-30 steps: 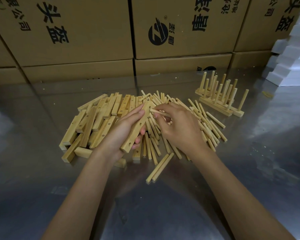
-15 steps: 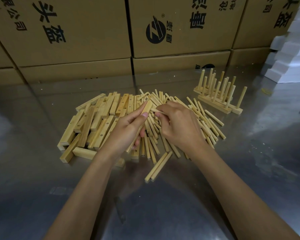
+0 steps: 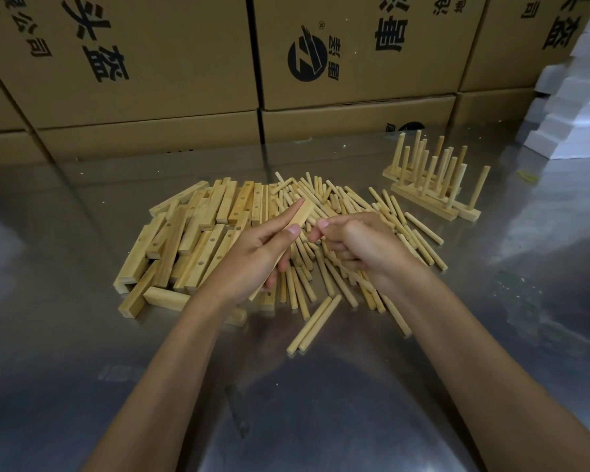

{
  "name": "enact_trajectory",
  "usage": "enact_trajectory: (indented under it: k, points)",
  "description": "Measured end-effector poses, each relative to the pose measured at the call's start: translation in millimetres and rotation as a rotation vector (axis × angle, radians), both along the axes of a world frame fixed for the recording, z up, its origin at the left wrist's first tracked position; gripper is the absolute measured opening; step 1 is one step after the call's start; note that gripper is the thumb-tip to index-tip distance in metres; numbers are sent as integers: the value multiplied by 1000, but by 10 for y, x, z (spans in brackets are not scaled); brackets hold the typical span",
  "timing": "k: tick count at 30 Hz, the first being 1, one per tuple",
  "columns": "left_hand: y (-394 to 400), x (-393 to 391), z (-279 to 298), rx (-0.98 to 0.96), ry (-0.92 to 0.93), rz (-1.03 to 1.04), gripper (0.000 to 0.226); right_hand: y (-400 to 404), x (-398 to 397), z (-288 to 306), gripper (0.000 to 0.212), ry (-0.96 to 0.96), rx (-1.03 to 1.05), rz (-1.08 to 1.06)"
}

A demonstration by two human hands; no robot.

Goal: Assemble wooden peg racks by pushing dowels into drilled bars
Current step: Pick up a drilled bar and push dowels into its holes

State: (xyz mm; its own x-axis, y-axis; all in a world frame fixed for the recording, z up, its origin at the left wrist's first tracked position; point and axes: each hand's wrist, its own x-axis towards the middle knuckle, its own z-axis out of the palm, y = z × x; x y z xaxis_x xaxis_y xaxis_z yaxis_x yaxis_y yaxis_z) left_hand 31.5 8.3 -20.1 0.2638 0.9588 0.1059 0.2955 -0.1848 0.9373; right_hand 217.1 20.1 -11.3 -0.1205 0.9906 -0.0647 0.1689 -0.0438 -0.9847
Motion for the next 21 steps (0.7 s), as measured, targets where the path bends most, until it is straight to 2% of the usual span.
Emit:
enact_trajectory:
  k: [3,7,12,15,18,21]
  points:
    - [12,-38,10,3,28,-25,41,44,54,14,23,198,-221,148]
    - [31,-39,16,16,34,-28,42,71,71,21,22,255,-271,200]
    - [-10,121,-49,11,24,-12,43,65,166,49,21,83,-135,82]
    - [-4,128,-49,-10,-21,39,43,33,110,38,19,-82,79,21]
    - [29,38,-38,-25,-65,151,44,43,47,-15,22,-237,301,-54]
    - [92,-124,-31,-86,-188,335,42,75,144,-27,26,-475,413,-195]
